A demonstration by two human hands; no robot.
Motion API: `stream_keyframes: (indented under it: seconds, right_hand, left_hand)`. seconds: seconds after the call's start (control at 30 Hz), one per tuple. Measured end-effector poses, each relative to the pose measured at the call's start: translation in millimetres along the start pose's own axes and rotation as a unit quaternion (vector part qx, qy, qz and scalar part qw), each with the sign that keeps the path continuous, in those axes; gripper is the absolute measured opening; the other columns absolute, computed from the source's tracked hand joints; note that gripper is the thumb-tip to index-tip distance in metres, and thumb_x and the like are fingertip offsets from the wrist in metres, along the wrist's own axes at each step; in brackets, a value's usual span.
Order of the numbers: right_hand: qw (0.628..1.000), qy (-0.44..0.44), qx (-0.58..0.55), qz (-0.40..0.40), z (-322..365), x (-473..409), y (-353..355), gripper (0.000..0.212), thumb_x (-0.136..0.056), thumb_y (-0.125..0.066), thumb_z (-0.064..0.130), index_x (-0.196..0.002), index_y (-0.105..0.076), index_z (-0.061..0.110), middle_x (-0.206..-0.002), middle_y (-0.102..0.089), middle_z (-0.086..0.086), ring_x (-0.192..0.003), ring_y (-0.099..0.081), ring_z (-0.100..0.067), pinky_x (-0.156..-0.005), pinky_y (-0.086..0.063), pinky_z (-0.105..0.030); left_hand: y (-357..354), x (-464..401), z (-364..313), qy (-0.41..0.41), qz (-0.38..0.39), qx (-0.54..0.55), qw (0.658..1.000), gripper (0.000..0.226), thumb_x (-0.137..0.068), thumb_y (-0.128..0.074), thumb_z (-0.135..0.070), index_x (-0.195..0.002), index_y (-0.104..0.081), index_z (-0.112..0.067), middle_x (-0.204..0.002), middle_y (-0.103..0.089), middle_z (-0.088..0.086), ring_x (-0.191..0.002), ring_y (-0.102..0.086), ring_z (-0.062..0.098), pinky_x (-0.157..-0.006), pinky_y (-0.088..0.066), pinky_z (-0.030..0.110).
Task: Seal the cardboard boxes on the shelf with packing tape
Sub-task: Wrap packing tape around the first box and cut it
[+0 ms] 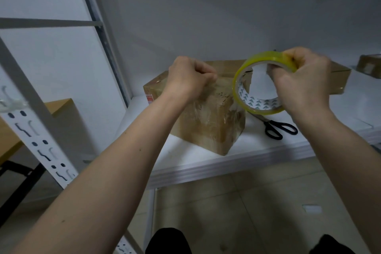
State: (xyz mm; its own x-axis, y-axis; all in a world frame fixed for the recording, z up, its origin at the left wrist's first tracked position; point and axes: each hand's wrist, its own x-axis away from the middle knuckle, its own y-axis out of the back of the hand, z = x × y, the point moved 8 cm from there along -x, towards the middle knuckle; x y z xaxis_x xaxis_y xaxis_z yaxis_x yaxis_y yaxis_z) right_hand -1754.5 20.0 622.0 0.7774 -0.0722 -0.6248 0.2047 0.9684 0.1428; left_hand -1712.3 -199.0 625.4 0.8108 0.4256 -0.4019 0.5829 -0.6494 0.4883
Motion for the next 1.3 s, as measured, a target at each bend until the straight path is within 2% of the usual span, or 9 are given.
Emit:
stream_keyframes:
  seconds: [0.13, 0.33, 0.5, 0.73, 0.87, 0.97, 1.07, 1.17, 1.3]
  right_hand:
    - [1.0, -0.008, -0.004, 0.007, -1.9, 1.1, -1.8, 0.008, -0.081, -0.062, 0.005, -0.081, -0.064, 0.013, -0.061, -0.052, 0.005, -0.053, -0.045, -0.005, -0.047, -0.036, -0.012]
    - [1.0, -0.009, 0.01, 0.023, -5.8, 6.7, -8.5, 0.01, -0.08, -0.061, 0.006, -0.081, -0.064, 0.015, -0.062, -0.053, 0.006, -0.057, -0.047, -0.008, -0.057, -0.041, -0.024]
    - [0.999, 0.004, 0.025, 0.033, -5.9, 9.9, -13.4, 0.014, -0.079, -0.061, 0.005, -0.08, -0.063, 0.018, -0.063, -0.054, 0.006, -0.057, -0.047, -0.007, -0.053, -0.038, -0.021]
    - [0.999, 0.006, 0.026, 0.035, -9.1, 12.3, -14.6, 0.015, -0.078, -0.059, 0.004, -0.079, -0.061, 0.018, -0.062, -0.052, 0.006, -0.055, -0.046, -0.006, -0.046, -0.033, -0.01]
    - [0.999, -0.005, 0.017, 0.041, -13.8, 12.8, -17.2, 0.014, -0.078, -0.059, 0.003, -0.077, -0.061, 0.017, -0.061, -0.052, 0.005, -0.053, -0.045, -0.005, -0.044, -0.034, -0.011]
    - [0.999, -0.005, 0.014, 0.036, -16.1, 13.0, -18.1, 0.013, -0.077, -0.059, 0.004, -0.077, -0.062, 0.016, -0.061, -0.052, 0.005, -0.06, -0.047, -0.014, -0.053, -0.038, -0.021]
    - [0.999, -0.01, 0.007, 0.03, -17.4, 12.0, -18.4, 0.014, -0.077, -0.059, 0.003, -0.078, -0.061, 0.017, -0.062, -0.052, 0.007, -0.06, -0.047, -0.013, -0.052, -0.037, -0.017]
    - [0.999, -0.019, 0.003, 0.033, -19.6, 11.6, -18.3, 0.015, -0.08, -0.059, 0.002, -0.08, -0.06, 0.016, -0.062, -0.051, 0.007, -0.053, -0.045, -0.004, -0.044, -0.032, -0.006]
    - [0.999, -0.022, -0.002, 0.032, -24.6, 11.5, -18.6, 0.013, -0.08, -0.059, 0.001, -0.079, -0.061, 0.014, -0.061, -0.05, 0.006, -0.054, -0.044, -0.004, -0.044, -0.033, -0.008]
  left_hand:
    - [-2.4, -3.5, 0.1, 0.016, 0.039, -0.001, 0.999, 0.012, -0.083, -0.078, -0.011, -0.075, -0.076, -0.02, -0.065, -0.067, -0.005, -0.059, -0.057, 0.004, -0.068, -0.05, 0.024]
    - [-7.5, -2.1, 13.1, 0.029, 0.067, 0.0, 0.997, 0.016, -0.081, -0.079, -0.005, -0.073, -0.075, -0.017, -0.062, -0.068, -0.004, -0.059, -0.062, 0.008, -0.069, -0.056, 0.024]
    - [-9.2, 1.0, 19.5, 0.027, 0.067, -0.014, 0.997, 0.009, -0.08, -0.079, -0.003, -0.079, -0.077, -0.012, -0.053, -0.064, -0.013, -0.046, -0.055, -0.005, -0.055, -0.046, 0.013]
    - [-13.4, 3.8, 14.2, 0.004, 0.037, -0.073, 0.997, 0.006, -0.081, -0.08, -0.014, -0.086, -0.077, -0.015, -0.08, -0.072, -0.004, -0.077, -0.069, 0.011, -0.08, -0.058, 0.032]
    - [16.9, 5.4, 37.6, 0.064, -0.109, -0.145, 0.981, 0.081, -0.074, -0.086, -0.029, -0.142, -0.044, -0.02, -0.137, -0.043, 0.009, -0.121, -0.052, 0.025, -0.104, -0.045, 0.04]
    - [34.6, 28.7, 17.7, -0.153, -0.25, -0.104, 0.95, 0.041, -0.082, -0.064, -0.004, -0.123, -0.06, -0.007, -0.113, -0.057, 0.01, -0.102, -0.059, 0.027, -0.092, -0.05, 0.042]
    - [-0.8, 68.4, -3.9, -0.388, -0.185, -0.106, 0.897, 0.02, -0.083, -0.055, 0.004, -0.098, -0.07, 0.002, -0.093, -0.067, 0.014, -0.088, -0.061, 0.026, -0.084, -0.049, 0.029]
    - [-31.6, 82.0, 3.9, -0.439, -0.093, -0.152, 0.881, 0.029, -0.087, -0.058, -0.011, -0.109, -0.068, 0.004, -0.106, -0.07, 0.015, -0.101, -0.064, 0.028, -0.097, -0.048, 0.039]
    - [-38.5, 73.5, 15.7, -0.411, -0.102, -0.243, 0.873, 0.045, -0.086, -0.059, -0.033, -0.118, -0.068, -0.003, -0.118, -0.07, 0.008, -0.123, -0.058, 0.029, -0.116, -0.028, 0.053]
